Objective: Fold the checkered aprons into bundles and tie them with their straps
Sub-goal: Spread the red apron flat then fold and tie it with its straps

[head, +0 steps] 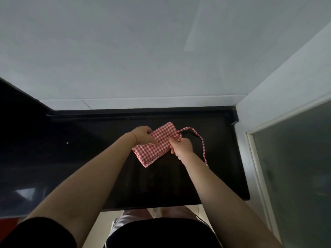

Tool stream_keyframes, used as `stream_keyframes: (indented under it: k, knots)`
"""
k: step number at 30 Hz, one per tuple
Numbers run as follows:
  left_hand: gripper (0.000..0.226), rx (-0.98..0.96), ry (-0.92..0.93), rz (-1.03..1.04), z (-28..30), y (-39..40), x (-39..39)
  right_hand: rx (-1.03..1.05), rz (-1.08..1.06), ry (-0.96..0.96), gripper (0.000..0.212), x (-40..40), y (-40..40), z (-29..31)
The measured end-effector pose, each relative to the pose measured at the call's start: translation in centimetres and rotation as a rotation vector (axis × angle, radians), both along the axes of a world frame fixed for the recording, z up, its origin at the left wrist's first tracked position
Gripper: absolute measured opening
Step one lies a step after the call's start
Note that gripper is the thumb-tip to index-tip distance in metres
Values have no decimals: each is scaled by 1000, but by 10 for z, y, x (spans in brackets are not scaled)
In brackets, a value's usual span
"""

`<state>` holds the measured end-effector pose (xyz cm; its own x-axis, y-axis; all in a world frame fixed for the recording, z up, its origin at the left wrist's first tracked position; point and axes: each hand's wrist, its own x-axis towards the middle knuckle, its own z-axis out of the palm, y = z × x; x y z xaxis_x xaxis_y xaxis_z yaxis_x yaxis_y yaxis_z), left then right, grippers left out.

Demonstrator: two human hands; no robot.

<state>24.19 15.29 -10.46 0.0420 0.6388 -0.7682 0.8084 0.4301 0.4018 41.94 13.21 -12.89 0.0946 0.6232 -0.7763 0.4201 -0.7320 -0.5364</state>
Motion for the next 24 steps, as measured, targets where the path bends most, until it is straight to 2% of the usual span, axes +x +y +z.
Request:
stream_keyframes:
  k: [4,7,10,13,17,24]
  knots:
    - [68,-169,-120,210,-10,-6,0,104,31,7,28,1,-1,2]
    - [65,-274,-362,443,-13,-10,1,238,-3,36,33,0,2,14]
    - [65,-187,-539,710,-11,-10,5,297,25,173,27,-1,5,40]
    - [58,-127,-645,886,3,-5,6,257,117,336,28,12,6,68]
    - [54,-184,-809,975,24,-10,-1,203,280,376,26,35,10,84]
    - [57,-185,-1149,995,52,-22,4,236,227,348,13,43,7,99]
